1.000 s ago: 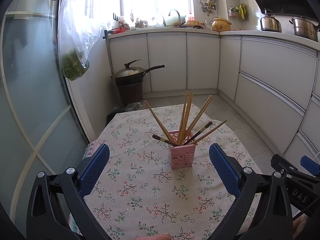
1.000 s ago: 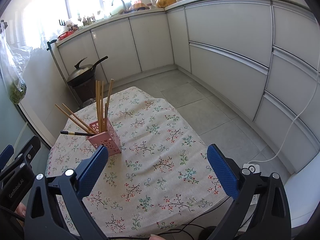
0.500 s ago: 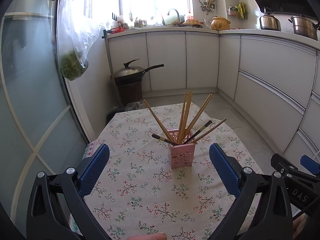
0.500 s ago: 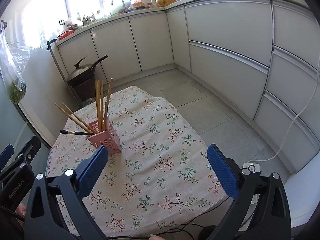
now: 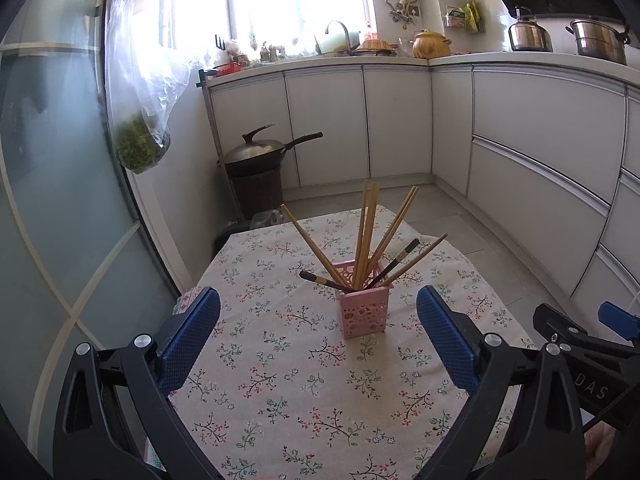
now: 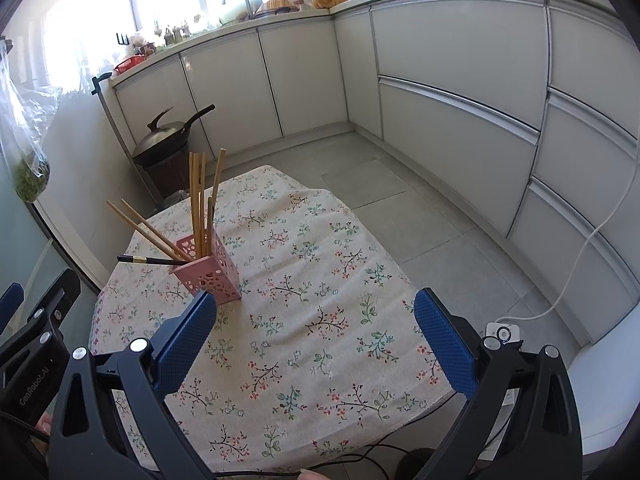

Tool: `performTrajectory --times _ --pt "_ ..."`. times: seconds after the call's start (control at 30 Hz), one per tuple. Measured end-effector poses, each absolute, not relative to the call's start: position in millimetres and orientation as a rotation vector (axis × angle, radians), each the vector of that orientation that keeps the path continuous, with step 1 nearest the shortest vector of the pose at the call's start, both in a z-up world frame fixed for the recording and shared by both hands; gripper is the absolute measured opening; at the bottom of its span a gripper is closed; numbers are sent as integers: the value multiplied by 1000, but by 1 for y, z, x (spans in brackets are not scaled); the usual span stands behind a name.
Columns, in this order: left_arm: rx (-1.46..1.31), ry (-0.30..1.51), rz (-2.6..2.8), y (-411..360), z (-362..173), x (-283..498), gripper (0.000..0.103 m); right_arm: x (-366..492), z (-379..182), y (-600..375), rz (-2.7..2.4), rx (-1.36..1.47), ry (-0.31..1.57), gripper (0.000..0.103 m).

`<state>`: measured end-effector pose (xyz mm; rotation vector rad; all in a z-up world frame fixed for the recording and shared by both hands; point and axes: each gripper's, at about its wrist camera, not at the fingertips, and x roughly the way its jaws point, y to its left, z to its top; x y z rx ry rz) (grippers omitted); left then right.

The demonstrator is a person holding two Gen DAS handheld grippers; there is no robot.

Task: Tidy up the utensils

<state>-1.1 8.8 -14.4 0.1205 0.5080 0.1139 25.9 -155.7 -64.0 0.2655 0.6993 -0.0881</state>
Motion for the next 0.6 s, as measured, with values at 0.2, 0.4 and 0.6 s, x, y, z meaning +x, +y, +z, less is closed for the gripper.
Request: performTrajectory --times 0.2,0.4,0.6 --pt "133 495 109 6 -14 -2 82 26 -64 -157 -92 271 702 96" --pt "118 497 103 8 -12 0 90 26 -64 -159 -94 275 701 96" --pt "110 520 115 10 -13 2 96 26 -64 -161 -95 278 699 96"
